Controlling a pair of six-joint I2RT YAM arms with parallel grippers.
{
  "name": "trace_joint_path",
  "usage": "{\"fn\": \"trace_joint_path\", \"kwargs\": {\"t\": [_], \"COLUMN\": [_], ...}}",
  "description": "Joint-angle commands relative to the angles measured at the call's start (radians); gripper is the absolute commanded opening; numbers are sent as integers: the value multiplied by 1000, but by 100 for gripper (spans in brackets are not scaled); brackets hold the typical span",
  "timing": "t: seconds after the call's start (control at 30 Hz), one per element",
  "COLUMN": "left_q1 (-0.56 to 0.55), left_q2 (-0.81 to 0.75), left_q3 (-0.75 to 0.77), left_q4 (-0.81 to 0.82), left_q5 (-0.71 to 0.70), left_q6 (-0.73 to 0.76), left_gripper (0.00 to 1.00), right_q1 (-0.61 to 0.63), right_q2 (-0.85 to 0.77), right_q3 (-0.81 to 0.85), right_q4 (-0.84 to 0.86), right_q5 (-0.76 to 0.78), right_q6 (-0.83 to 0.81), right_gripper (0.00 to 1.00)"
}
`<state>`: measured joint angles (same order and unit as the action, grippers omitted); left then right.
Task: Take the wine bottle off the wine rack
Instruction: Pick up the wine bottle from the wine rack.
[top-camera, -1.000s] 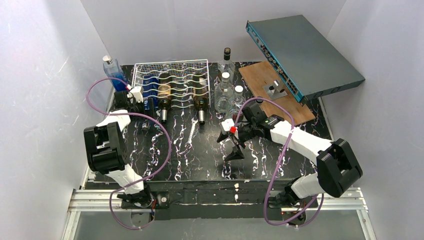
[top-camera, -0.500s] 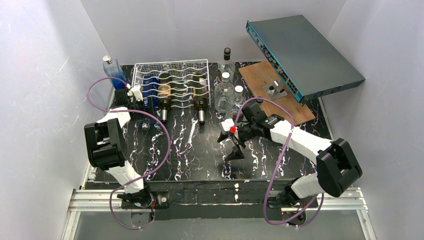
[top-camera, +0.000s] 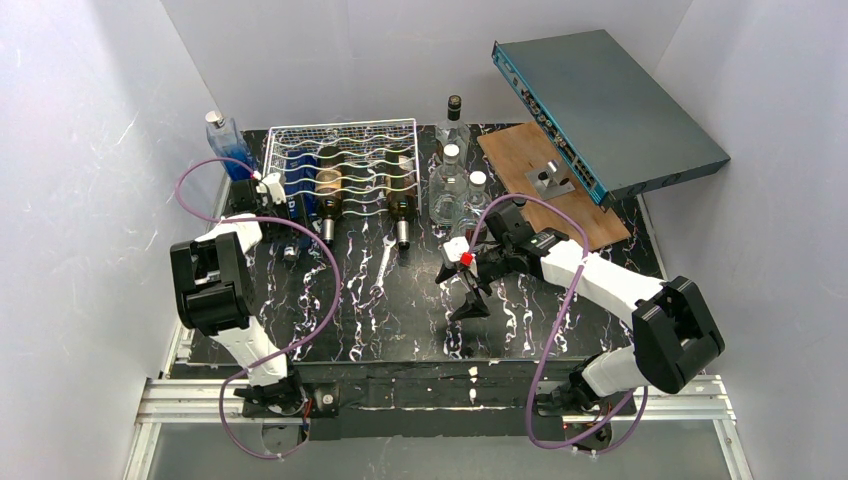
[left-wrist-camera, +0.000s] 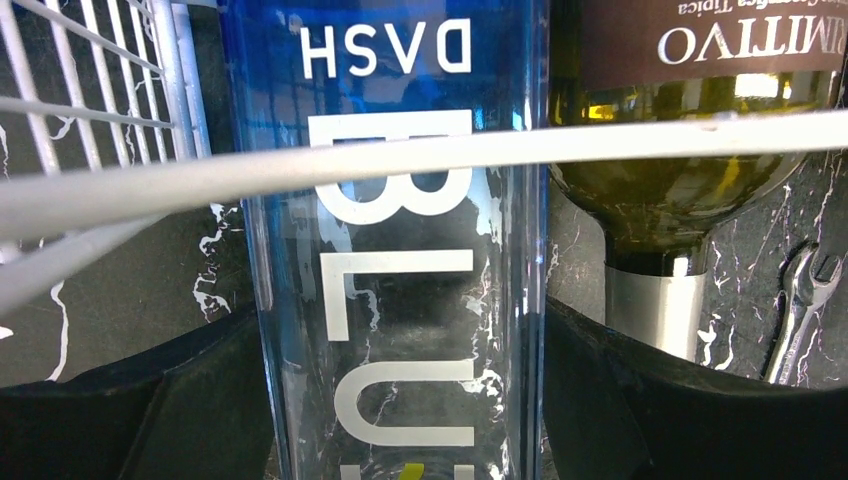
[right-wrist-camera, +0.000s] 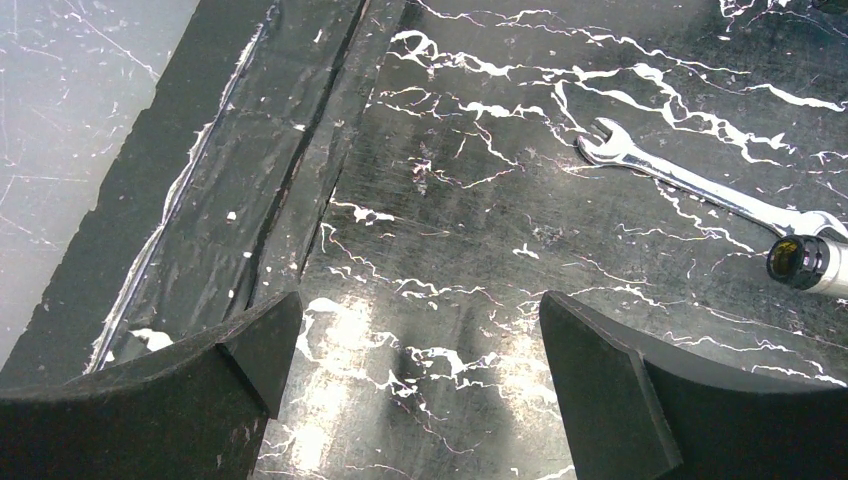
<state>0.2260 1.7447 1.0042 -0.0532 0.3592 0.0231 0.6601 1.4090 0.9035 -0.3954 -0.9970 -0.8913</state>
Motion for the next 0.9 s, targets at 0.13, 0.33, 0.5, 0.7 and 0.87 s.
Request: {"fn": "trace_joint_path", "kwargs": {"t": [0.13, 0.33, 0.5, 0.7, 0.87], "left_q1": [10, 30, 37, 40, 44], "left_q2": [-16, -24, -25, -25, -24], "left_q3": [13, 11, 17, 16, 20], "left_q4": [2, 15, 8, 3, -2], "left_q5": [28, 66, 96, 117, 155], "left_q6": [-11, -46, -50, -52, -56], "left_gripper": [80, 78, 74, 65, 35], "right_q1": [-7, -7, -7, -7, -7], "right_q2": [8, 8, 8, 9, 9], "right_q3": [41, 41, 41, 41, 43], "right_q4": [-13, -15, -16, -19, -22], "right_q5": [-13, -12, -12, -12, -11], "right_q6": [-14, -15, -17, -20, -23], "right_gripper": [98, 99, 98, 98, 99]}}
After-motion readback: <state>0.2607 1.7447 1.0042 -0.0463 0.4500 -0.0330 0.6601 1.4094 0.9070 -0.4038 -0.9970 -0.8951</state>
